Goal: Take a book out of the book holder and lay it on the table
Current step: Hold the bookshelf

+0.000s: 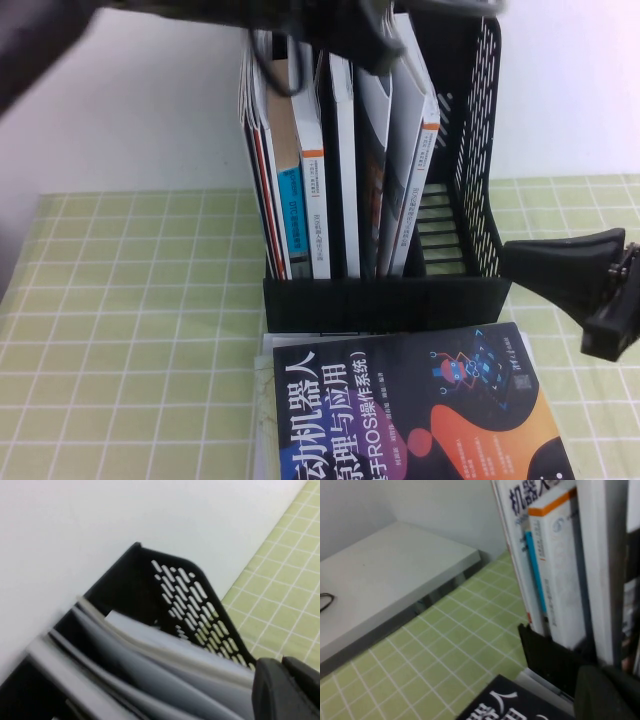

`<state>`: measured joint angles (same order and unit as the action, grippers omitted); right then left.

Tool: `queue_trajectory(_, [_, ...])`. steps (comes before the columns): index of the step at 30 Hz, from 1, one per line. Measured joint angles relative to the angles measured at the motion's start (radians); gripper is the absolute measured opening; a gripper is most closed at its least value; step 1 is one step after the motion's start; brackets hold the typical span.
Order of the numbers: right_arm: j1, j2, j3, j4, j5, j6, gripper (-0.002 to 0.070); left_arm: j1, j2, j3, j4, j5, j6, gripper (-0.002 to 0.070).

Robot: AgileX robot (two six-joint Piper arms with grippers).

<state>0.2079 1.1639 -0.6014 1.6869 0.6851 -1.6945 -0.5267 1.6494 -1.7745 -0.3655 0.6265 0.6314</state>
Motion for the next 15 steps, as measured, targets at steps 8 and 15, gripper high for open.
queue_trajectory(8, [0.000, 0.089, 0.000, 0.008, -0.082, -0.011, -0.0001, -0.006, 0.186, -0.172, -0.129, -0.029, 0.138, -0.0003])
queue_trajectory(15, [0.000, 0.120, 0.000, 0.010, -0.085, -0.011, -0.0001, -0.006, 0.277, -0.189, -0.180, -0.094, 0.152, -0.0003])
